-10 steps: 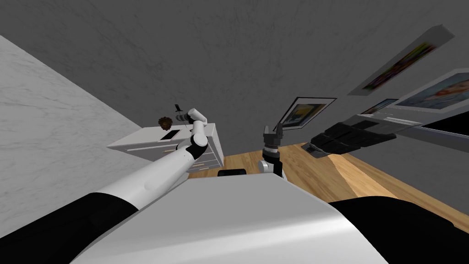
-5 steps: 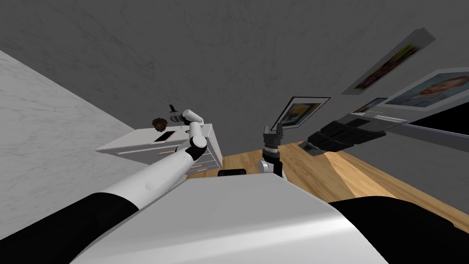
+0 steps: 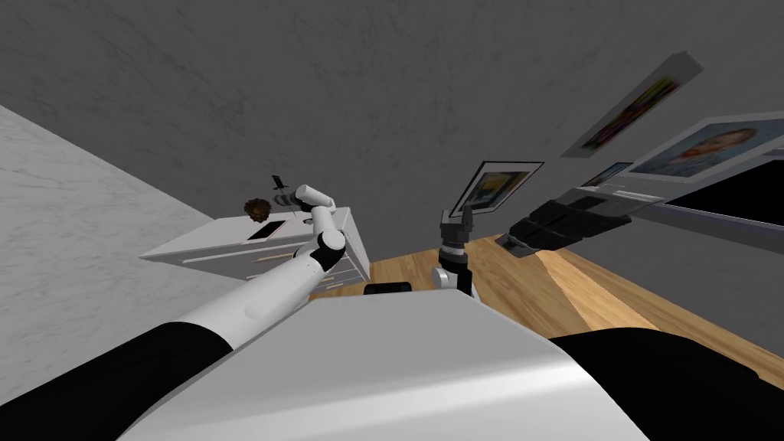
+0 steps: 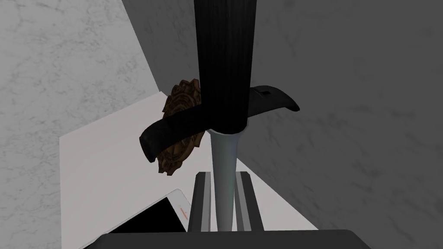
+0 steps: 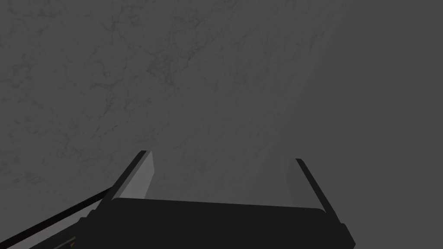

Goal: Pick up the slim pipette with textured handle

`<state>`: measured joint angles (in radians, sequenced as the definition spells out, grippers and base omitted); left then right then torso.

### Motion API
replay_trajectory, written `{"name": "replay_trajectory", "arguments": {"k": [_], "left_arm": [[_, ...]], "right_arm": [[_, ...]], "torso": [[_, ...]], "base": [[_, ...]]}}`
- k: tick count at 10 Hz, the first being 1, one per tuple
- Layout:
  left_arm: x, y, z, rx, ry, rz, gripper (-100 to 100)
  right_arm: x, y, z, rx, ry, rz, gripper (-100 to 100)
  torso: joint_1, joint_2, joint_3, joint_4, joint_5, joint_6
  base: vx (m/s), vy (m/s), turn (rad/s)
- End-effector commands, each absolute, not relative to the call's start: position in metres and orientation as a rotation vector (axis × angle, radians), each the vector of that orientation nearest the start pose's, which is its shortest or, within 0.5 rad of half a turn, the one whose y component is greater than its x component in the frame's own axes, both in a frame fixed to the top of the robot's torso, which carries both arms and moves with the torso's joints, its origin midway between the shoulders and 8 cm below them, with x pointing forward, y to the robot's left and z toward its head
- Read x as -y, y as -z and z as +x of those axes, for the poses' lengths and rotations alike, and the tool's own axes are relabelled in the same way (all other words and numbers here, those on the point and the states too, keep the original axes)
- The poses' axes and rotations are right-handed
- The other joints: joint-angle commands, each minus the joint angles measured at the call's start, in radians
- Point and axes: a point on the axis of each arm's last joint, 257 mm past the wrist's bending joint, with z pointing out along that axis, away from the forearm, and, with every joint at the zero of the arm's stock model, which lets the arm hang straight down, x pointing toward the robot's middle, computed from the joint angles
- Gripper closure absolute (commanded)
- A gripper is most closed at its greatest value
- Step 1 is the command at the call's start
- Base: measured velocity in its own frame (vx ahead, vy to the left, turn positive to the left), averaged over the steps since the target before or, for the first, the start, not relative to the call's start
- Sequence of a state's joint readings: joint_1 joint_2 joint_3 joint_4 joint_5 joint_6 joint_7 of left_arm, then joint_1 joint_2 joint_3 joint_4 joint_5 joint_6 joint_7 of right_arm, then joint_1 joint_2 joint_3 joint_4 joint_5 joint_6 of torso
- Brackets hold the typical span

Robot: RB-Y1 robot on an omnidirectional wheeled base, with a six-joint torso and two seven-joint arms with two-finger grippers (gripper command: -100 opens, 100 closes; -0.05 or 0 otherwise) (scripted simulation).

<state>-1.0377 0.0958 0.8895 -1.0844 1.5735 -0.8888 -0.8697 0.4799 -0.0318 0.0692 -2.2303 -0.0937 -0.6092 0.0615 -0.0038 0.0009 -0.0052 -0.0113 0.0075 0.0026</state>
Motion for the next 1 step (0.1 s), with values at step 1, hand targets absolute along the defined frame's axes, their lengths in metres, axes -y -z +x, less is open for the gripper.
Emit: {"name": "replay_trajectory", "arguments": {"k": [1], "left_arm": [[-0.5662, 0.0324, 0.5528, 0.913, 1.179, -1.673, 0]], "right_arm": [[0.2636, -0.0277, 0.338, -0.54, -1.393, 0.625, 0]], "torso": [[0.0, 0.0, 0.0, 0.0, 0.0, 0.0]], "base": [[0.0, 0.0, 0.0]]}}
